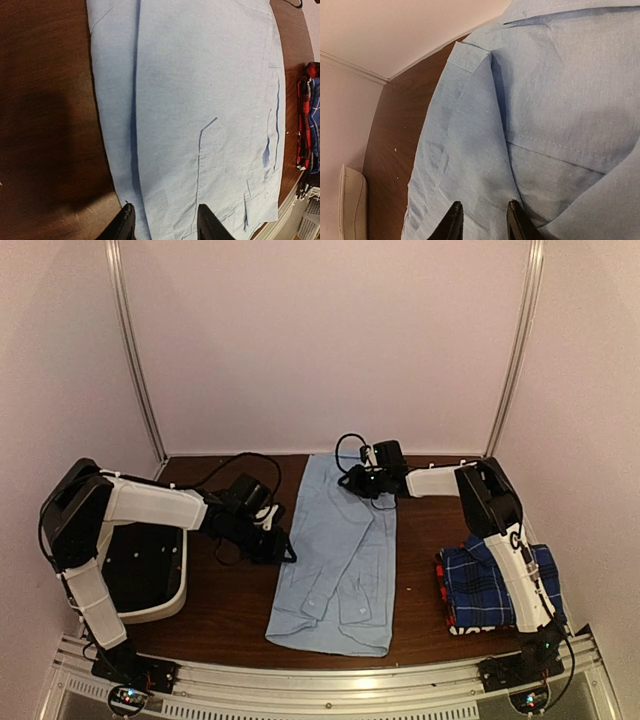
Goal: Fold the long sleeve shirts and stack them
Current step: Smooth out the rectangle-folded shirt at the center of the board.
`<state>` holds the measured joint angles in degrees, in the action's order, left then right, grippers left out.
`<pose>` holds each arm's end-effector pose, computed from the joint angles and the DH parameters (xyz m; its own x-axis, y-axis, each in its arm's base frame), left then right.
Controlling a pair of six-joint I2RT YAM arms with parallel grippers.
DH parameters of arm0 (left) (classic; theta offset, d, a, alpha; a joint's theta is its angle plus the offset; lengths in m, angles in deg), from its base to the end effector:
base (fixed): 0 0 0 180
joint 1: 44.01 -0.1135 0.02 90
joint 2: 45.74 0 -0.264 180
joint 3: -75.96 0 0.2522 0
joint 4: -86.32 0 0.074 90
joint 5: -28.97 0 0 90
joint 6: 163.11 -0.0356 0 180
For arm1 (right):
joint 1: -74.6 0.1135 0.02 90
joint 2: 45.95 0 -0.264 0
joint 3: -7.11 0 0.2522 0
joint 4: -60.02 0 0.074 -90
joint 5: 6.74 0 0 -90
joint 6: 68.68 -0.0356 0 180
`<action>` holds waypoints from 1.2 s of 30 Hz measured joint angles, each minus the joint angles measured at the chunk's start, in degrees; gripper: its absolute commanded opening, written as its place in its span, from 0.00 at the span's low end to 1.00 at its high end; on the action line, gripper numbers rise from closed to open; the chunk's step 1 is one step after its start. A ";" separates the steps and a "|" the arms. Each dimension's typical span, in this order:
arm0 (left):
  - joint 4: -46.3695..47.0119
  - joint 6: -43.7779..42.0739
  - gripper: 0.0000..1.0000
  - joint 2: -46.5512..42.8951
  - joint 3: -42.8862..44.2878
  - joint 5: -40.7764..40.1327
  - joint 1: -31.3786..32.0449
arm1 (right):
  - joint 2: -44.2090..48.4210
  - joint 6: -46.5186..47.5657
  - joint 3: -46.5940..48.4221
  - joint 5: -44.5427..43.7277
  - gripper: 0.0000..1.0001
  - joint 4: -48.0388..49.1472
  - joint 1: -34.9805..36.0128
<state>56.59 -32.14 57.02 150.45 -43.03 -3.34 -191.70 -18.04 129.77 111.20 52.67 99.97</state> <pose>0.2640 -0.2414 0.1601 -0.9735 0.0143 -0.2283 0.1400 0.8264 -0.5453 0.4999 0.2555 0.1097 -0.8255 0.2286 -0.5161 -0.2846 0.6210 0.7303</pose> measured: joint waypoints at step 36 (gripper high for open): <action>-2.84 1.05 0.43 -8.22 -6.23 -0.17 -1.31 | 18.03 4.48 -26.73 4.81 0.34 -1.64 1.44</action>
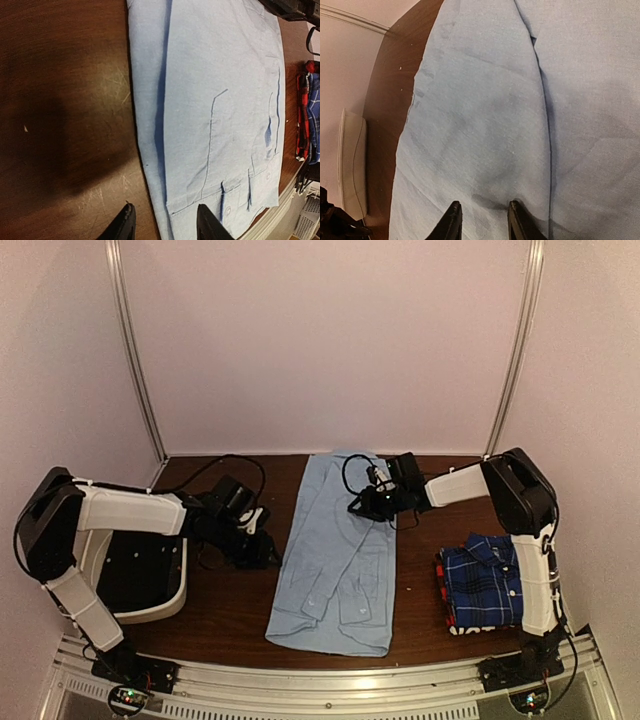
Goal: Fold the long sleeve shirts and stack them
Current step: Smooth out the rectangle-folded shirt at the center of the board, then move the rectangle-folded shirt to the center of the board.
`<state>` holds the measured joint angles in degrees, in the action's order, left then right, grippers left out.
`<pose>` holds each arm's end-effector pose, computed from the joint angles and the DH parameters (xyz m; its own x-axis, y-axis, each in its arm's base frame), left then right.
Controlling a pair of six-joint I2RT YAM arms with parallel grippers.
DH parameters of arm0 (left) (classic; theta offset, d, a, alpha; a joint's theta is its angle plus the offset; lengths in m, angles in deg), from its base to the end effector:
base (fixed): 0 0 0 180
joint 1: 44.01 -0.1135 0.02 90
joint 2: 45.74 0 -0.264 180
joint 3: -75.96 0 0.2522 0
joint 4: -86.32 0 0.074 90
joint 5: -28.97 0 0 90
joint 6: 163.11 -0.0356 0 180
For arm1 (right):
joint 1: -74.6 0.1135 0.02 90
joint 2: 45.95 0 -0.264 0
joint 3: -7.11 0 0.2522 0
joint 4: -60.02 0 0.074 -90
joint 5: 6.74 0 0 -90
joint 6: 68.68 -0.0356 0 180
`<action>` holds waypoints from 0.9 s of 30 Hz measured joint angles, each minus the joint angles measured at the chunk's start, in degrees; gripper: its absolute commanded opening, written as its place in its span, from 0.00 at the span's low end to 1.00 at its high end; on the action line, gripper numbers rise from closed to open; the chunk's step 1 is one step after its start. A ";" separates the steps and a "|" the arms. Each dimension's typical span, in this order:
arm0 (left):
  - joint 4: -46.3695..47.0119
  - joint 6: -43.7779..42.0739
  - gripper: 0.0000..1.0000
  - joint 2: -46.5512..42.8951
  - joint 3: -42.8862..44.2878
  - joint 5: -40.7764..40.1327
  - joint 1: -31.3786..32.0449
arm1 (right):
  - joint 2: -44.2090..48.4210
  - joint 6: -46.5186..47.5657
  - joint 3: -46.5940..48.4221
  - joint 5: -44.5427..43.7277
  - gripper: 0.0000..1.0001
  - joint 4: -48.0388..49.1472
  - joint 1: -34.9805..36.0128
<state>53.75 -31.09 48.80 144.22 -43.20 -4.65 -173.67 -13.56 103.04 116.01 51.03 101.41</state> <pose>0.2427 -0.2132 0.1727 -0.9777 -0.0222 -0.2089 0.0966 0.8355 -0.5409 0.4149 0.2312 0.1216 -0.9042 0.0819 -0.4191 -0.2778 0.6327 0.7229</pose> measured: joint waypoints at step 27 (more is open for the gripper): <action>1.88 -4.24 0.43 4.79 -0.81 -1.03 -1.70 | 26.82 0.17 -24.15 -19.23 0.46 -6.32 -0.20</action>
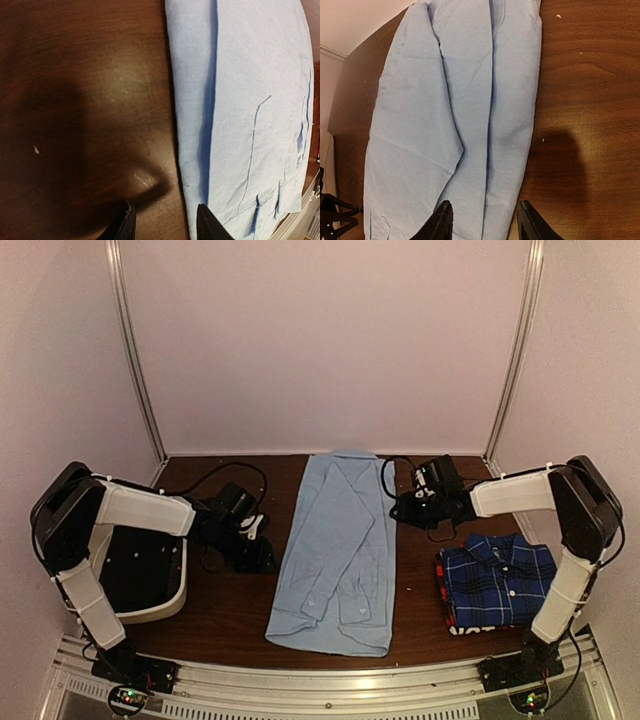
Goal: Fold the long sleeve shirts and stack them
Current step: Move the rectangle-folded shirt to the center of the board.
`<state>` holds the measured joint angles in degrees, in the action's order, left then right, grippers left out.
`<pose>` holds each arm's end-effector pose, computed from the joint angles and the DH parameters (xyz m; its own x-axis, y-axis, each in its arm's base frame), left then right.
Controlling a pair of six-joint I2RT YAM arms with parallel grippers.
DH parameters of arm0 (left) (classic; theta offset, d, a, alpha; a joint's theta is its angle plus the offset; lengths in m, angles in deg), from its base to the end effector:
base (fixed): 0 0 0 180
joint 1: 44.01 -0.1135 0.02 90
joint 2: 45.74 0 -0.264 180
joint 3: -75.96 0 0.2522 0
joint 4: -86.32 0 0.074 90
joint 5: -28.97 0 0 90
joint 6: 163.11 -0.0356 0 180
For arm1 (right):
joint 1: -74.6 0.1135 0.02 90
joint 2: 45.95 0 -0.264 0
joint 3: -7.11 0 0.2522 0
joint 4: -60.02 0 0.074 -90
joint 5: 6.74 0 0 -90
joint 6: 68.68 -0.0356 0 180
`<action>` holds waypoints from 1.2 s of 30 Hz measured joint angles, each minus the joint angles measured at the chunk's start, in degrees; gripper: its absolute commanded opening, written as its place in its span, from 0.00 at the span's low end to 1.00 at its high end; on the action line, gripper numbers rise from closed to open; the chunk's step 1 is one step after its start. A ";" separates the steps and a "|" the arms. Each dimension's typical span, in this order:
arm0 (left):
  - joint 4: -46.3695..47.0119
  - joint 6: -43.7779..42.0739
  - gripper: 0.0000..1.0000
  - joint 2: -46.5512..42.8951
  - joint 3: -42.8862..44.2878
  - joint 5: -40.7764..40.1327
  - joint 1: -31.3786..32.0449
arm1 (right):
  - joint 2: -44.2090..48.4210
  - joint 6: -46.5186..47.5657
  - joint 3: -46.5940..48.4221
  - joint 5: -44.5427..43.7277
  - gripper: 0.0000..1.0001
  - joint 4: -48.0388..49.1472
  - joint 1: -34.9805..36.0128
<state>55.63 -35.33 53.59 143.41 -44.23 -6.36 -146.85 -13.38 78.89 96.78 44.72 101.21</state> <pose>0.2524 -0.2077 0.1449 -0.9783 0.0140 -0.2069 0.1150 0.8669 -0.4850 0.3251 0.1722 0.1740 -0.8474 0.1946 -0.4940 -0.1245 0.8317 0.5411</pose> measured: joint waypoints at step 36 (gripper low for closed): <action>2.32 6.08 0.41 -2.34 -1.46 -7.30 0.00 | -43.56 6.08 56.06 3.43 0.36 -8.13 -7.02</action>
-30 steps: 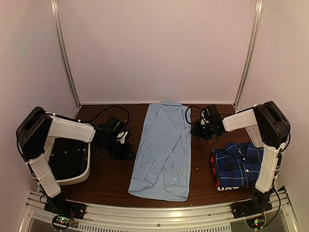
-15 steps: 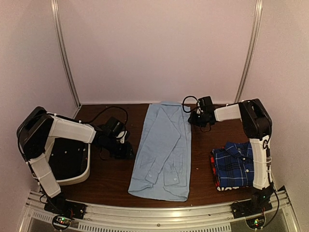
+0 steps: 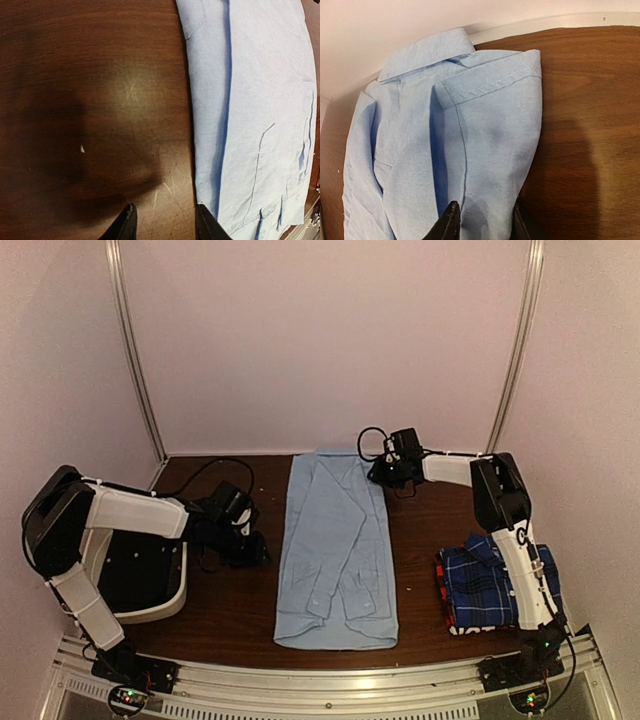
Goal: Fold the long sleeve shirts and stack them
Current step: Move the rectangle-folded shirt to the center of the board, then pick up the rectangle-folded shirt from the center of the board.
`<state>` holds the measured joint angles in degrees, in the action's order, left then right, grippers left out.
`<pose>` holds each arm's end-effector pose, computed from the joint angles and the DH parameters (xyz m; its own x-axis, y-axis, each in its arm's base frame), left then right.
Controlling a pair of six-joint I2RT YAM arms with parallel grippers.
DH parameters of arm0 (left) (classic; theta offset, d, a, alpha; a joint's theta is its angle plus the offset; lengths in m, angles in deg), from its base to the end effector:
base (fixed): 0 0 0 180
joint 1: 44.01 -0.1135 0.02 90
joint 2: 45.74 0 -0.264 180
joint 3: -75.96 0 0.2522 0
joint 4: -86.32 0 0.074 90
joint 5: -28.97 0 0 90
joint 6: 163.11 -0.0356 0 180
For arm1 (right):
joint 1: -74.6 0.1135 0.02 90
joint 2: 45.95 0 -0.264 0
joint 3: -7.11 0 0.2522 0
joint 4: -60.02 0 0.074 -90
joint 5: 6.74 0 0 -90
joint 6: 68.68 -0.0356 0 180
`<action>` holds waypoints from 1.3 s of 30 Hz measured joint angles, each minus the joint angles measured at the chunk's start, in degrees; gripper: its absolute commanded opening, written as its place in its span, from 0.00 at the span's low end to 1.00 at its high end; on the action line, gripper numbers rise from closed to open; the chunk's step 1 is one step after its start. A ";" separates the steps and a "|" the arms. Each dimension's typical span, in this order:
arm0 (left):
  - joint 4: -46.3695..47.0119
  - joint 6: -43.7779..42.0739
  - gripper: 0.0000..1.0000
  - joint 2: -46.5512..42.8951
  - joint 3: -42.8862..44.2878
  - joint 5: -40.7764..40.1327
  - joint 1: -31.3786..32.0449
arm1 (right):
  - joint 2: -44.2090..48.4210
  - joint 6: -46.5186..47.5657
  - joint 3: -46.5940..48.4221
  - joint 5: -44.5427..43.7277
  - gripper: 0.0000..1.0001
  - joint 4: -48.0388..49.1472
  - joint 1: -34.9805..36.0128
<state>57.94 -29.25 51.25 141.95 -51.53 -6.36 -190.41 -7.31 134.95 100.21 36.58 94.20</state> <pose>0.2528 -0.2025 0.1517 -0.9548 -0.1265 -0.2688 0.0103 0.8903 -0.4553 0.5233 0.1974 0.1253 -0.7866 0.2064 -0.5819 -0.1756 0.8287 0.5314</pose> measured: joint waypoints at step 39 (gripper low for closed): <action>-4.92 1.77 0.44 -10.19 -3.30 4.48 1.49 | 56.63 -3.61 -54.14 -4.63 0.64 -4.63 13.18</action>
<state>53.03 -27.48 41.06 138.64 -47.05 -4.87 -133.78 -10.91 80.81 95.58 31.95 107.38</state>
